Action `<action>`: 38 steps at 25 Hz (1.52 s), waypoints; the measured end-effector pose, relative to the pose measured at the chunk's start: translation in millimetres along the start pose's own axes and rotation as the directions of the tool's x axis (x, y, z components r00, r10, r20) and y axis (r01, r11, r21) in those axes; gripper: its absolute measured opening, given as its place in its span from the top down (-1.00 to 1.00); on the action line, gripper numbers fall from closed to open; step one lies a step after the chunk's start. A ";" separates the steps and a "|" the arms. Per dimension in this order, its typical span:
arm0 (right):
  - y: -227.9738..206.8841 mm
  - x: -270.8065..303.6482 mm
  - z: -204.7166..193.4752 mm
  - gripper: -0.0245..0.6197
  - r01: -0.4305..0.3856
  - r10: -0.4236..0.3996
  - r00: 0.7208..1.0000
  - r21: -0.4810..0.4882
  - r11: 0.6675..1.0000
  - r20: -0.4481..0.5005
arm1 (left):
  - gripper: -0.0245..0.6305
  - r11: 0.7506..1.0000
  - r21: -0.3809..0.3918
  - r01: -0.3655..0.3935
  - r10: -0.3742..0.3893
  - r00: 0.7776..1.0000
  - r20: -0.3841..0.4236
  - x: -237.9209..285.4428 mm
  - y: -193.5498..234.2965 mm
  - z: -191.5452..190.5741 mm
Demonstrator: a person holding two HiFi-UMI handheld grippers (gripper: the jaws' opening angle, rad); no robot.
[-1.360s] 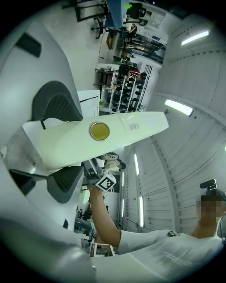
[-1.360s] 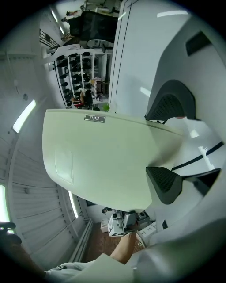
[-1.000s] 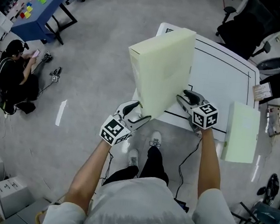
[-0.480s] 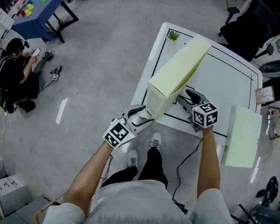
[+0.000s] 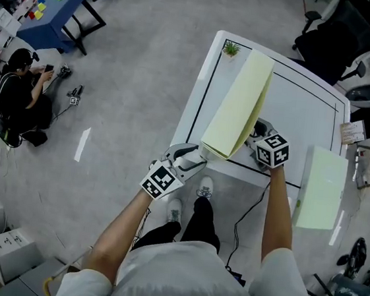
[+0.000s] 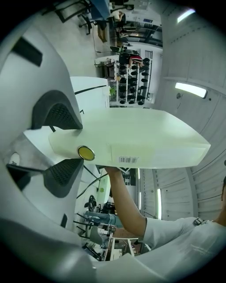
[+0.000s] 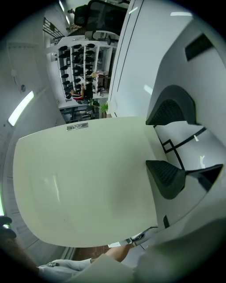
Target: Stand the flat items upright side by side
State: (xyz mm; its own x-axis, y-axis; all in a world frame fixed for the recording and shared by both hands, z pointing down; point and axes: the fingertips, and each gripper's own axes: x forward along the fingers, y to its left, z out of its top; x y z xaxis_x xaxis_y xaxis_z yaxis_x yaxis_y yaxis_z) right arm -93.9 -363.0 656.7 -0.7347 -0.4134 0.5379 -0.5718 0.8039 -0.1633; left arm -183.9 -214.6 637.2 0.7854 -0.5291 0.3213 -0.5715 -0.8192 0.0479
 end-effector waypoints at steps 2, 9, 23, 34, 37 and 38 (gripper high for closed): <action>-5.3 6.6 5.3 0.13 -0.009 0.009 1.000 -0.004 1.000 0.005 | 0.26 1.000 0.008 -0.005 0.005 1.000 -0.002 4.8 2.5 1.4; -8.6 18.3 -2.8 0.00 -0.046 0.045 0.998 -0.017 0.999 -0.051 | 0.31 1.000 0.017 -0.002 0.002 1.000 -0.008 21.7 6.7 8.0; 15.2 -23.5 -4.4 -0.05 0.054 -0.053 0.998 0.026 0.998 -0.030 | 0.31 1.000 -0.001 -0.004 0.004 1.000 -0.001 -5.6 0.5 15.7; 106.2 -191.4 -8.8 -0.05 0.377 -0.384 0.923 0.116 0.919 0.040 | 0.27 1.000 -0.011 -0.021 0.021 1.000 0.004 -89.5 -17.1 55.5; 129.4 -250.1 -32.6 -0.05 0.459 -0.472 0.881 0.177 0.871 0.037 | 0.21 0.999 -0.021 0.041 -0.040 0.999 0.012 -93.0 -38.1 64.8; 133.7 -272.9 -39.1 -0.05 0.494 -0.510 0.859 0.195 0.847 0.037 | 0.21 0.997 -0.028 0.070 -0.069 0.997 0.024 -87.9 -45.4 69.9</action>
State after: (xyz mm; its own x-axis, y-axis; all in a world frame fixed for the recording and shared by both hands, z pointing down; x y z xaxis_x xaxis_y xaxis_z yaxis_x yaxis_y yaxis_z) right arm 44.5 -126.0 520.4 -0.3536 -0.7811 0.5146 -0.9186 0.3937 -0.0337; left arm -210.3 -146.4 540.7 0.8286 -0.4760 0.2948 -0.5214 -0.8478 0.0967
